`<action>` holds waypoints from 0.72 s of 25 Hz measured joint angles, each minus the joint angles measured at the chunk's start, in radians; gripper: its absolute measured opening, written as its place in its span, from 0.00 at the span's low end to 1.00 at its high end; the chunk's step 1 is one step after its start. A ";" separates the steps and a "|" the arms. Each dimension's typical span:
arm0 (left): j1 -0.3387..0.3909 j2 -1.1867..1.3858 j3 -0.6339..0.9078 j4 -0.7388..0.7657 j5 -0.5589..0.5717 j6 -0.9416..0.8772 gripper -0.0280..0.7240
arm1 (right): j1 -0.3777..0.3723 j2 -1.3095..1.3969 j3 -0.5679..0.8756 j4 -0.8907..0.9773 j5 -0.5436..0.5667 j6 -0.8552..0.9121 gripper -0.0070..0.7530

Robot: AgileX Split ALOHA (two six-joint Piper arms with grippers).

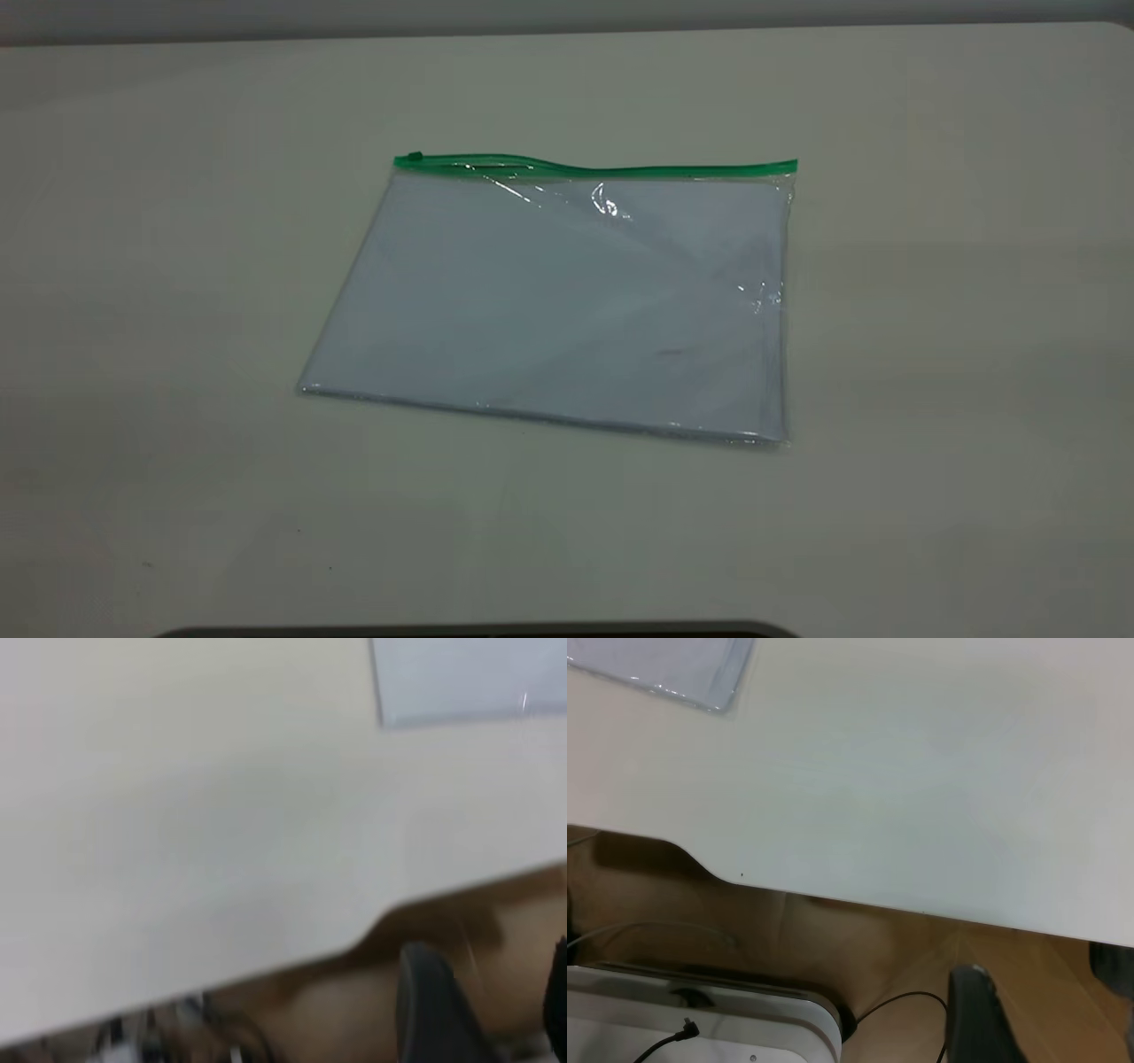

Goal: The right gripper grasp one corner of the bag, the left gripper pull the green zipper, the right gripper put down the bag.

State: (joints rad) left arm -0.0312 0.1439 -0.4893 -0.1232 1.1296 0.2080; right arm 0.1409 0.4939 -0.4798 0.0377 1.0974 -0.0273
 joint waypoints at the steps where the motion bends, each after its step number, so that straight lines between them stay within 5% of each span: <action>1: 0.000 -0.037 0.000 -0.002 0.003 0.000 0.54 | 0.000 0.000 0.000 0.000 0.000 0.000 0.59; 18: 0.017 -0.162 0.000 -0.007 0.017 -0.002 0.54 | -0.092 -0.501 0.000 0.015 0.023 0.000 0.58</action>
State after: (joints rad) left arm -0.0142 -0.0183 -0.4893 -0.1299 1.1466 0.2057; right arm 0.0485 -0.0072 -0.4798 0.0530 1.1206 -0.0273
